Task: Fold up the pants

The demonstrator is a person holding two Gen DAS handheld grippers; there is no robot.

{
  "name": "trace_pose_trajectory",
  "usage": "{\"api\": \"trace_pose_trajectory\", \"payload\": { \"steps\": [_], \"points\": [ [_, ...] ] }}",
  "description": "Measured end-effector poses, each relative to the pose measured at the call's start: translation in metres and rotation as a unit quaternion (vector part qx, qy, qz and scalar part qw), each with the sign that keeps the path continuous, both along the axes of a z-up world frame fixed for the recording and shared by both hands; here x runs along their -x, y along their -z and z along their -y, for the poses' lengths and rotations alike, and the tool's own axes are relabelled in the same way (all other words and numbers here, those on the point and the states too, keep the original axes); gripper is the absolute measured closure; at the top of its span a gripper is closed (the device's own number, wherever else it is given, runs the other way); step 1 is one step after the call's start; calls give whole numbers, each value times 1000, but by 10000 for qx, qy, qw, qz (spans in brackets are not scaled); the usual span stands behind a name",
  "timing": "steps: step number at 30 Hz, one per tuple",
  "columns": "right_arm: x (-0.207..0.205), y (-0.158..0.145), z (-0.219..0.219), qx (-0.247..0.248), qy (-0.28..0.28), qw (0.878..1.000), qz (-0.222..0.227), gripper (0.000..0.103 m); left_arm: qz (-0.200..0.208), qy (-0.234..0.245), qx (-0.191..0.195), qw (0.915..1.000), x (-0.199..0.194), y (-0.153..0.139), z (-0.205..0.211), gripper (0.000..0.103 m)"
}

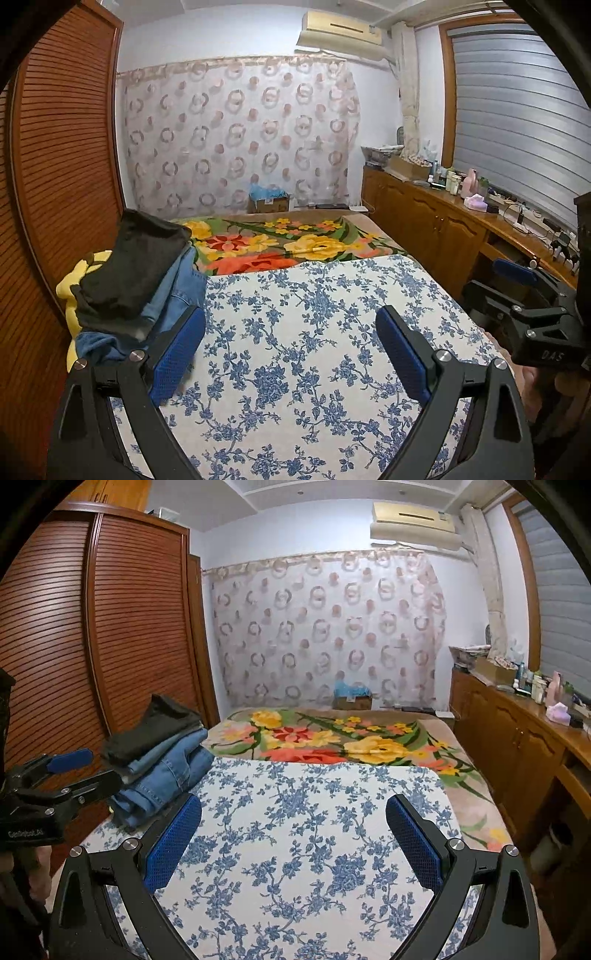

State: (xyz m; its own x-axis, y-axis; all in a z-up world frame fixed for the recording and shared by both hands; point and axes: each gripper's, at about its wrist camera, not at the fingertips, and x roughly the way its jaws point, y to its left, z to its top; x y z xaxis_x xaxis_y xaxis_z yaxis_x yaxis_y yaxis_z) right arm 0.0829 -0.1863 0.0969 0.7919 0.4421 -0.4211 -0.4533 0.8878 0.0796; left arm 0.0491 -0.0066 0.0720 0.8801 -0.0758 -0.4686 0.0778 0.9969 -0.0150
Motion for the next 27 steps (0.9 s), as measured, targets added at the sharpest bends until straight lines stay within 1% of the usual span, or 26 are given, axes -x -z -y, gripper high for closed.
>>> {"api": "trace_pose_trajectory", "payload": {
  "steps": [6, 15, 27],
  "points": [
    [3, -4, 0, -30, 15, 10000, 92, 3, 102, -86, 58, 9999, 11, -9, -7, 9],
    [17, -13, 3, -115, 127, 9991, 395, 3, 376, -174, 48, 9991, 28, -23, -12, 9],
    [12, -4, 0, -98, 142, 9991, 392, 3, 337, -198, 53, 9992, 30, -20, -16, 9]
  ]
}}
